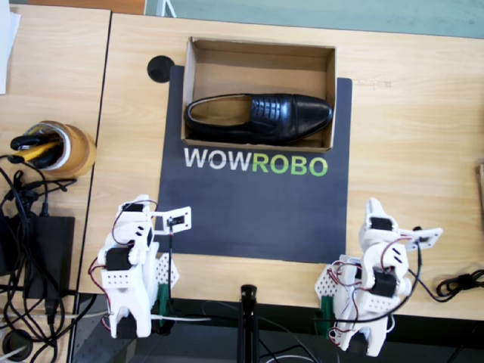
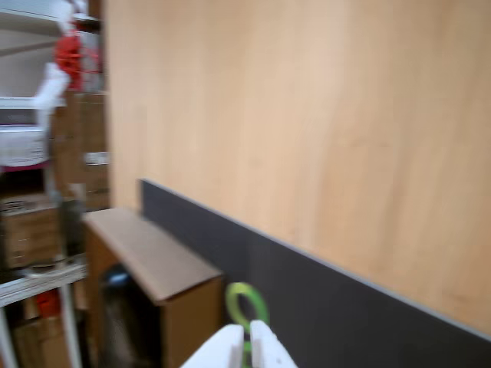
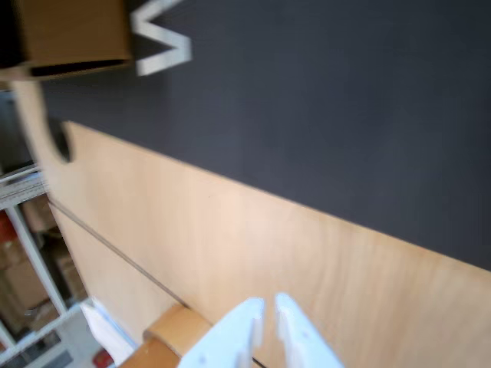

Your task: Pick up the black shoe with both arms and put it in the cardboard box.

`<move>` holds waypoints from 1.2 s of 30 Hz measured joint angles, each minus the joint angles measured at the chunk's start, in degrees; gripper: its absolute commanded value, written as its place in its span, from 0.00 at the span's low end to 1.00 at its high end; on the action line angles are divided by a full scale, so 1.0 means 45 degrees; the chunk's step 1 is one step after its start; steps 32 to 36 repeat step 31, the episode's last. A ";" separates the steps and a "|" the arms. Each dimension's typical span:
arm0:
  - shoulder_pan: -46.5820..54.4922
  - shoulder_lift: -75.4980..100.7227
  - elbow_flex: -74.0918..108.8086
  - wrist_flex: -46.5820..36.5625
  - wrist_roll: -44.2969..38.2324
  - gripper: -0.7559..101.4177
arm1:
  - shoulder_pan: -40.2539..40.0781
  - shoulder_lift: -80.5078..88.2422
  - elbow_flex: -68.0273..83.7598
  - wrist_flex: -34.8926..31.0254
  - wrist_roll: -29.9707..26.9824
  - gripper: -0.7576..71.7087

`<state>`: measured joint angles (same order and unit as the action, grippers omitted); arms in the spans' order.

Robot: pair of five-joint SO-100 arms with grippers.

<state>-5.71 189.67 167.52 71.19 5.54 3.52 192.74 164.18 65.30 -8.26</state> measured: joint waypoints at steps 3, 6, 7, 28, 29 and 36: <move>0.0000 0.0000 0.0273 -0.0098 0.0039 0.01 | 0.0000 0.0000 0.1191 -0.0312 0.0020 0.01; 0.0000 0.0000 0.0742 -0.0352 0.0059 0.01 | 0.0020 0.0000 0.2578 -0.0703 0.0195 0.01; 0.0000 0.0000 0.0996 -0.0469 0.0098 0.01 | 0.0020 0.0000 0.2910 -0.0859 0.0195 0.01; 0.0000 0.0000 0.1270 -0.0566 -0.0059 0.01 | 0.0039 0.0000 0.3047 -0.1016 0.0234 0.12; 0.0000 0.0000 0.1270 -0.0566 -0.0059 0.01 | 0.0039 0.0000 0.3047 -0.1016 0.0234 0.12; 0.0000 0.0000 0.1270 -0.0566 -0.0059 0.01 | 0.0039 0.0000 0.3047 -0.1016 0.0234 0.12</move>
